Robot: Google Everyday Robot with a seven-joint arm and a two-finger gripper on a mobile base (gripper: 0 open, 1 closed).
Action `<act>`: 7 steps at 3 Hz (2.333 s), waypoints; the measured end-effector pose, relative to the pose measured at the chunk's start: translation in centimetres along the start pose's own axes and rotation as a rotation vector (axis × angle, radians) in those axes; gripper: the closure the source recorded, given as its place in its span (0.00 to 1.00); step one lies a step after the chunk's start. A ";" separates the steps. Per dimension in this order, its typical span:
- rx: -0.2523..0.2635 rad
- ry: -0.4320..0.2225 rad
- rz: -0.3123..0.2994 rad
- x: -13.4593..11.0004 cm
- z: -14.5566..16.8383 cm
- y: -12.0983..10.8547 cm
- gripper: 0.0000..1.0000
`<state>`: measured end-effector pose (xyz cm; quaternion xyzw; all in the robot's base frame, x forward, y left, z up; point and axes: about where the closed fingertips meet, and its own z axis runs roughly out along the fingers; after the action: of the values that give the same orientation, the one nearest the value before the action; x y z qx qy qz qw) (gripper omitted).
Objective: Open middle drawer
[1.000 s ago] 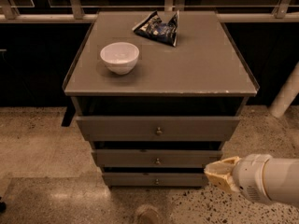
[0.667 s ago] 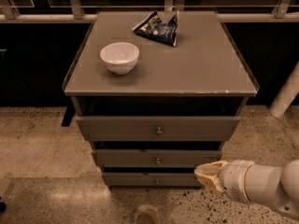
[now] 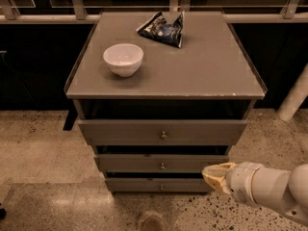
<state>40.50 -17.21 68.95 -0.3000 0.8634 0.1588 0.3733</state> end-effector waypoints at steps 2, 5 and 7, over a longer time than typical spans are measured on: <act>0.002 -0.031 0.137 6.6 7.1 0.0 1.00; 0.021 -0.102 0.231 8.9 14.7 -4.7 1.00; 0.066 -0.172 0.264 8.8 16.3 -6.9 1.00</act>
Offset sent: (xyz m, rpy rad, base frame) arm 0.0122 0.0156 -0.1850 0.1929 0.0882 -0.1705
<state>49.09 -17.92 51.19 -0.1568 0.8649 0.2032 0.4313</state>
